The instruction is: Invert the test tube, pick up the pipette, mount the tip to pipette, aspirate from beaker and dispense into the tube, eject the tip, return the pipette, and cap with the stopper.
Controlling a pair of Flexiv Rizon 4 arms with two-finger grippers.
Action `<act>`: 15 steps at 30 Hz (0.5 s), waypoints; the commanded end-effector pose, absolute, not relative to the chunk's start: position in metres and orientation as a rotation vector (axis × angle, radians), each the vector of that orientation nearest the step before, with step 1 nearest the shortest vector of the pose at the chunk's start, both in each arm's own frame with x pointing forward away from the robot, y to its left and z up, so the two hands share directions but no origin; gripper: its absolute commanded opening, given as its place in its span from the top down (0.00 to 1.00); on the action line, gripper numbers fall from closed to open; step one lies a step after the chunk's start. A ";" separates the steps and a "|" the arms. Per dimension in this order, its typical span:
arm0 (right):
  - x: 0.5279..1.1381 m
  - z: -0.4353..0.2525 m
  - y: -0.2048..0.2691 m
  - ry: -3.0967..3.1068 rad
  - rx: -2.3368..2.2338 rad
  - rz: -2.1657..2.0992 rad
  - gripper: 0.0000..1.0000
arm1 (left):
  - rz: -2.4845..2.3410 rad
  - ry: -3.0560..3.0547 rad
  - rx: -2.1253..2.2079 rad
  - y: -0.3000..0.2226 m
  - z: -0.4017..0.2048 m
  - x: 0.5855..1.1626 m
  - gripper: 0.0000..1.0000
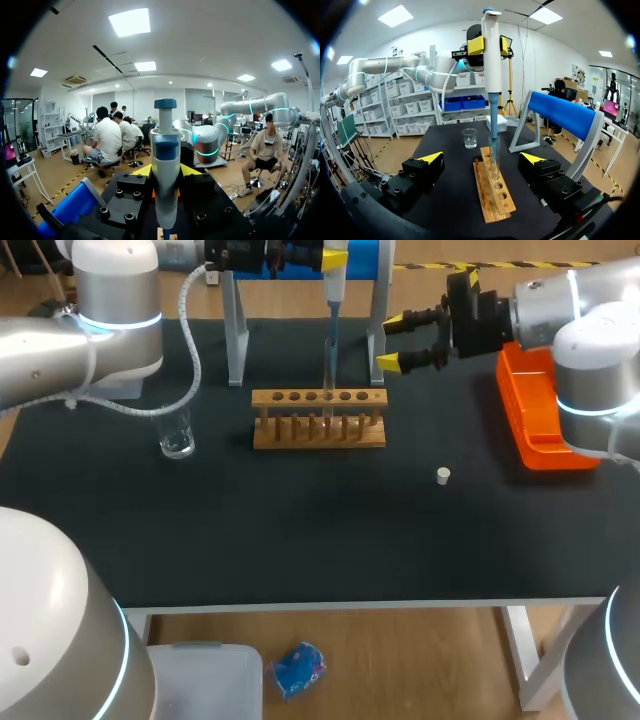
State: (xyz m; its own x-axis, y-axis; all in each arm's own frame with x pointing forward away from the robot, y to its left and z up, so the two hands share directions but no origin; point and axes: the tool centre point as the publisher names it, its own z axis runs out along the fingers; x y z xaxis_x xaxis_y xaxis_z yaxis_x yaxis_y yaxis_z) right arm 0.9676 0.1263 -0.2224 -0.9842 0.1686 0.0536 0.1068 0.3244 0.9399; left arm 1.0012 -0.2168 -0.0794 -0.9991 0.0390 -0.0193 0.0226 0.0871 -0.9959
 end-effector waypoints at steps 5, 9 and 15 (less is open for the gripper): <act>0.967 -0.223 0.126 2.511 0.262 1.776 0.00 | 2.113 -2.316 -0.070 -0.216 -0.074 0.998 1.00; 0.967 -0.223 0.126 2.511 0.262 1.776 0.00 | 2.115 -2.318 -0.073 -0.216 -0.072 0.998 1.00; 0.967 -0.223 0.126 2.511 0.262 1.776 0.00 | 2.119 -2.321 -0.081 -0.217 -0.069 0.998 1.00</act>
State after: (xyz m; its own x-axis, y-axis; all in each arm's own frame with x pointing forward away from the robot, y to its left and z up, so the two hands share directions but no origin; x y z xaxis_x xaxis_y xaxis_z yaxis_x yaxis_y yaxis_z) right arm 0.9677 0.1265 -0.2224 -0.9842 0.1686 0.0536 0.1068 0.3247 0.9398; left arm 0.9994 -0.2162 -0.0708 -0.9986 0.0403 -0.0344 0.0379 0.0882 -0.9954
